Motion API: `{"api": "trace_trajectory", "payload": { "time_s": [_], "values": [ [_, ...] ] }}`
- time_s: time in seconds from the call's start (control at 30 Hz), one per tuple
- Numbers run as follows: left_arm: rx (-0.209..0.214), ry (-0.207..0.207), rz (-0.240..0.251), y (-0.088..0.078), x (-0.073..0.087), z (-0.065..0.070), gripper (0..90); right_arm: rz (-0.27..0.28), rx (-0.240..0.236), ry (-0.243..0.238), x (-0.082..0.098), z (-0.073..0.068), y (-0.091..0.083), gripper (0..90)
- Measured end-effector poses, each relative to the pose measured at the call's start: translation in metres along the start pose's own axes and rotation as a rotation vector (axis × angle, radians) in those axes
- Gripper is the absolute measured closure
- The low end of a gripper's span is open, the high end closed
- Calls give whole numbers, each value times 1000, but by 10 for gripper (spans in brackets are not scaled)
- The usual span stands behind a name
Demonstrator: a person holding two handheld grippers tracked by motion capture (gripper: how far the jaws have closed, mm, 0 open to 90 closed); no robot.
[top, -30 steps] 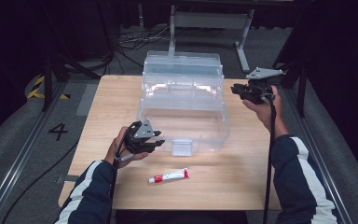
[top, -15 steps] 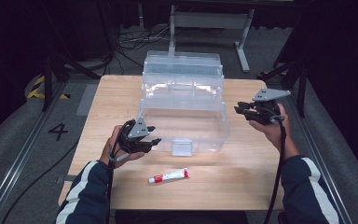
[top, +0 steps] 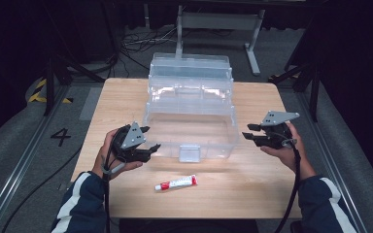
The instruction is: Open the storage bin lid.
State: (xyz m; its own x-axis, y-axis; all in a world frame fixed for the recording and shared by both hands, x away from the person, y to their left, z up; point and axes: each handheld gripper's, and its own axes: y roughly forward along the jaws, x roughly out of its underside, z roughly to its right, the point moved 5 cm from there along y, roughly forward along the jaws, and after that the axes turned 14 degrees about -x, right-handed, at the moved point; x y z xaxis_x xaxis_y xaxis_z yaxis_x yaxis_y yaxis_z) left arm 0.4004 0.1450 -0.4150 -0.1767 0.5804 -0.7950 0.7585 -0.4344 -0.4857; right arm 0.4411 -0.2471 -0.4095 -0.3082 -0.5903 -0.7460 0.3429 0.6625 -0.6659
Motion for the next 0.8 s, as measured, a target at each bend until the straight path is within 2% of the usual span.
{"api": "trace_trajectory", "payload": {
  "time_s": [0.1,0.17,0.27,0.4,0.5,0.53,0.57,0.6,0.63,0.73,0.8],
  "values": [
    [-4,-37,7,-9,4,-2,298,-12,-8,0,4,-4,0,594],
    [-27,-24,-6,-13,9,-2,271,-24,-21,-2,9,-9,1,581],
    [-33,-30,-29,-17,23,-3,263,-43,-32,-10,13,-13,4,577],
    [-34,-38,-107,-14,50,-5,250,-86,-68,-17,20,-24,13,565],
    [-46,-6,-177,-10,74,-6,257,-107,-94,-30,22,-34,18,557],
    [-46,-6,-177,-10,74,-6,255,-117,-91,-37,23,-37,20,558],
    [-33,-35,-219,-8,90,-6,250,-127,-81,-49,23,-40,21,557],
    [-24,-43,-228,-8,96,-6,248,-129,-80,-54,23,-42,23,553],
    [-12,-58,-237,-8,102,-6,243,-132,-98,-56,22,-46,24,545],
    [-5,-82,-266,-8,113,-6,240,-145,-112,-75,21,-51,26,541],
    [14,-133,-269,-8,122,-6,229,-149,-142,-96,19,-59,32,527]
  ]
}}
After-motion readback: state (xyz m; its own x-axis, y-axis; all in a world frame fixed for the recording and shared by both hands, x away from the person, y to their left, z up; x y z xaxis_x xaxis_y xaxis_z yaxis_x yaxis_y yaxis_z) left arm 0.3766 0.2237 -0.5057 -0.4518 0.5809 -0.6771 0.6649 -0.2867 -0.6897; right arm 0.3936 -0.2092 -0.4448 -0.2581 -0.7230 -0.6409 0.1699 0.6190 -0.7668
